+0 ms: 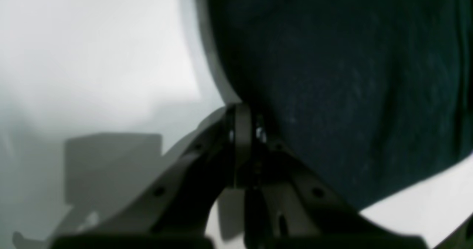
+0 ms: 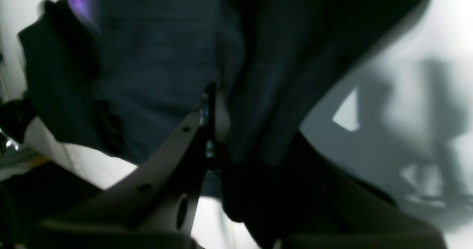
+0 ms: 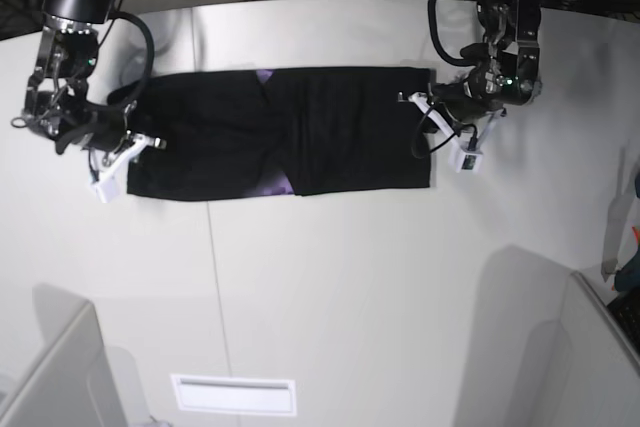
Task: Fold the T-shirt properly
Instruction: 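Fold the strip end with the right gripper over toward the left gripper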
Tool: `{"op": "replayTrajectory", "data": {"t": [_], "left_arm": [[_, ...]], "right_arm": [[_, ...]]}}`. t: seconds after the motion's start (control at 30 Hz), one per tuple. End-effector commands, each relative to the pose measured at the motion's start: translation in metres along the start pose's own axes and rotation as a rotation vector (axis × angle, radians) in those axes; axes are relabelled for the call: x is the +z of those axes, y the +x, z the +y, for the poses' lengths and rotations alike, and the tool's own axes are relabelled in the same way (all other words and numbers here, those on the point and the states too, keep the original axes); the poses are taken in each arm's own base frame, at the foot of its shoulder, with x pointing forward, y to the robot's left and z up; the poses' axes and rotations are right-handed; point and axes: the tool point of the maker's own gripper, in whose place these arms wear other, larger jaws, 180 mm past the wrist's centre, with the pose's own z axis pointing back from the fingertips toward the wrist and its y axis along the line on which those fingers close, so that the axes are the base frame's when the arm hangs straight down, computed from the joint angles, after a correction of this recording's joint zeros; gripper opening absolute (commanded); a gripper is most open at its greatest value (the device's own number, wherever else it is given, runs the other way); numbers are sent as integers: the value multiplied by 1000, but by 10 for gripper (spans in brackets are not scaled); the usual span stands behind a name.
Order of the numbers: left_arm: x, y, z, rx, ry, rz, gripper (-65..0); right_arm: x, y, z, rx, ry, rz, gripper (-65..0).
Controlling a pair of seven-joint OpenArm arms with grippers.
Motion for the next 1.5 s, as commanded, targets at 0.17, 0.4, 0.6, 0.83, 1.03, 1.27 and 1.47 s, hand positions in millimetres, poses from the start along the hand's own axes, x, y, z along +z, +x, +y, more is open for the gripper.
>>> {"op": "replayTrajectory", "data": {"t": [0.17, 0.4, 0.6, 0.83, 1.03, 1.27, 1.47], "left_arm": [[-1, 7, -6, 15, 7, -4, -650], [-8, 24, -33, -25, -49, -24, -650], [-12, 19, -47, -56, -75, -7, -650], [-10, 20, -43, -52, -68, -12, -650], [-10, 17, -43, -51, -66, -6, -650], [-10, 15, -42, -48, -65, -1, -650], [-10, 15, -42, -47, -67, -1, -650]], "right_arm": [[21, 18, 71, 78, 100, -90, -650], [21, 6, 128, 116, 208, -84, -650], [1, -9, 176, 147, 317, -53, -650], [-11, -23, 219, 161, 411, -16, -650], [-15, -18, 221, 141, 419, -48, -650], [-32, -22, 211, 79, 415, -21, -650], [-39, -37, 234, 127, 455, 22, -650]]}}
